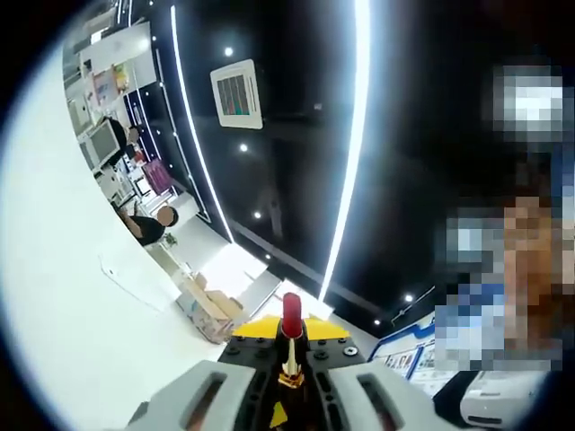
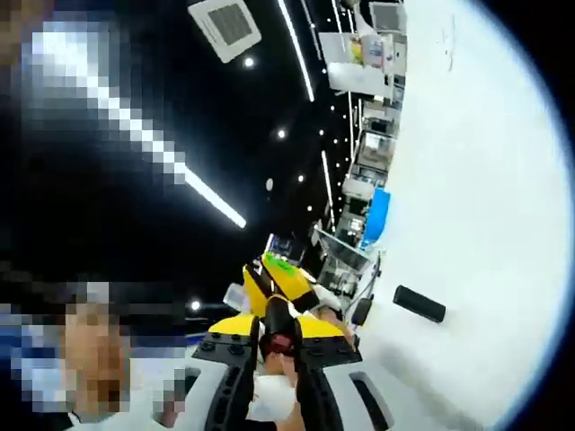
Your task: Unscrew the lipstick cap, remove the lipstick, and put the cap back on the lipstick
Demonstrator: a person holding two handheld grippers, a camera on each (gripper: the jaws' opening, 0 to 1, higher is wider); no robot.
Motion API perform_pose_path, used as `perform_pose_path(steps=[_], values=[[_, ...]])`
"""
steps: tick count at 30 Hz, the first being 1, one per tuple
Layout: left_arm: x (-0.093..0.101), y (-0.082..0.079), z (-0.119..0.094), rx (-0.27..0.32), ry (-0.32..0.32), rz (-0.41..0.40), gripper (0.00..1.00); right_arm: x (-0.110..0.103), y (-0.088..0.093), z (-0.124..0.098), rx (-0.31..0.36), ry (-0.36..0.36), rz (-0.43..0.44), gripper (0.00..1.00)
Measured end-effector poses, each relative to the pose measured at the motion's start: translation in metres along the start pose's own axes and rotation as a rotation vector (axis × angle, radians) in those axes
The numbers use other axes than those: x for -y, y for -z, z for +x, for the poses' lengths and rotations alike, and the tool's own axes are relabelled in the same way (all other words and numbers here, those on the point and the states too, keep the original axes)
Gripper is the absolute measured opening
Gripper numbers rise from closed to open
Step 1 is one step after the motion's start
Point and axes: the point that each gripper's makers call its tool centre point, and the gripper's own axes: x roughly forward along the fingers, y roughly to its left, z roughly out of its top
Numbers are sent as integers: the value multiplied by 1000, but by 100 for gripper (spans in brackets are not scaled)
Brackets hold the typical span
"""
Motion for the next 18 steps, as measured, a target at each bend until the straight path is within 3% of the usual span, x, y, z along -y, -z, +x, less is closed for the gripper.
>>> perform_pose_path(steps=[6, 10, 13, 18], values=[[1, 0, 1, 0, 5, -5, 9, 2, -6, 0, -4, -6, 2, 11], [-2, 0, 0, 0, -4, -9, 9, 4, -9, -1, 2, 6, -41, 11], [-7, 1, -1, -3, -22, -16, 9, 10, -12, -2, 0, 46, -185, 11], [-8, 0, -2, 2, -27, -29, 9, 6, -7, 1, -35, 98, -500, 11]])
